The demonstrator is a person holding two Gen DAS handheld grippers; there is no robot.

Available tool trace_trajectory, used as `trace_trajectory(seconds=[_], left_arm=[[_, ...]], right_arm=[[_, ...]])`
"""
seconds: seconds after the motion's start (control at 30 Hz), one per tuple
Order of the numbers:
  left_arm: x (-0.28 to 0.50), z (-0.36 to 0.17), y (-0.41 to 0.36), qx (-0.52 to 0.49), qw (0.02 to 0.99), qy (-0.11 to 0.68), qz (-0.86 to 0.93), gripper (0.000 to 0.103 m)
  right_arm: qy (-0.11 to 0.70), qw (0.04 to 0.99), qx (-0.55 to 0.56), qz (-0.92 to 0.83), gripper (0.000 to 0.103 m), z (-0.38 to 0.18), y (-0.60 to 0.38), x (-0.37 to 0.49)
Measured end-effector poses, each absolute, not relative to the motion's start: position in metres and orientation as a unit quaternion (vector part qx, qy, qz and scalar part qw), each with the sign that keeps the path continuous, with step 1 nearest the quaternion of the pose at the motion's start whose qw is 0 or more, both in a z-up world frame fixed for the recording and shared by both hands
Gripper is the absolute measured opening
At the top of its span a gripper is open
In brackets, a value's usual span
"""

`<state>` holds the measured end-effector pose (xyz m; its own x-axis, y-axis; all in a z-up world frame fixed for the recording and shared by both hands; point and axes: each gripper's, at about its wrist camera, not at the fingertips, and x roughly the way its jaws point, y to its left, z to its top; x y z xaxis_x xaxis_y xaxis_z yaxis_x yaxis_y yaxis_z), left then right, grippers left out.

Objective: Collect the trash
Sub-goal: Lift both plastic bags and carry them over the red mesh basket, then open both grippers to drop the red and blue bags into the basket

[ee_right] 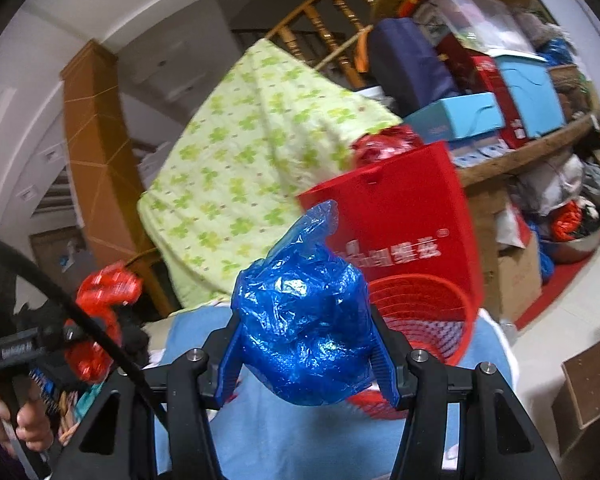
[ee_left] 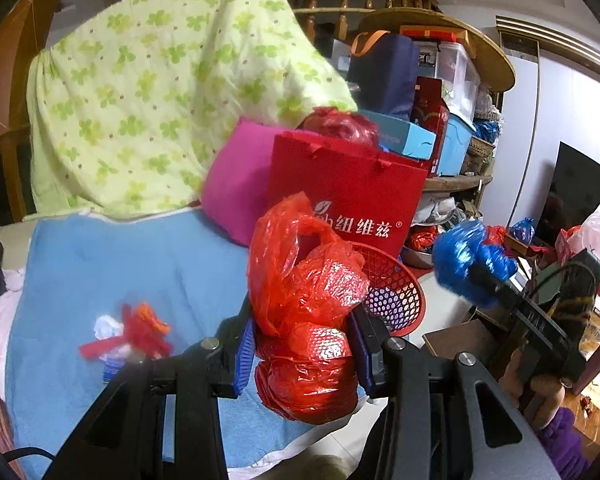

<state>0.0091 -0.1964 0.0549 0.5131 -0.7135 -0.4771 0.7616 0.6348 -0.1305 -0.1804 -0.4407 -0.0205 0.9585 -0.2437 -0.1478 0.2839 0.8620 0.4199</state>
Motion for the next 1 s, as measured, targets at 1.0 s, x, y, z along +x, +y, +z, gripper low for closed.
trace_trajectory(seconds=[1.0], left_arm=[[0.096,-0.004,-0.337,0.064,0.818,0.323,-0.472,0.070]], right_arm=[[0.060,0.909,0.387,-0.141,0.071,-0.071,-0.564,-0.098]])
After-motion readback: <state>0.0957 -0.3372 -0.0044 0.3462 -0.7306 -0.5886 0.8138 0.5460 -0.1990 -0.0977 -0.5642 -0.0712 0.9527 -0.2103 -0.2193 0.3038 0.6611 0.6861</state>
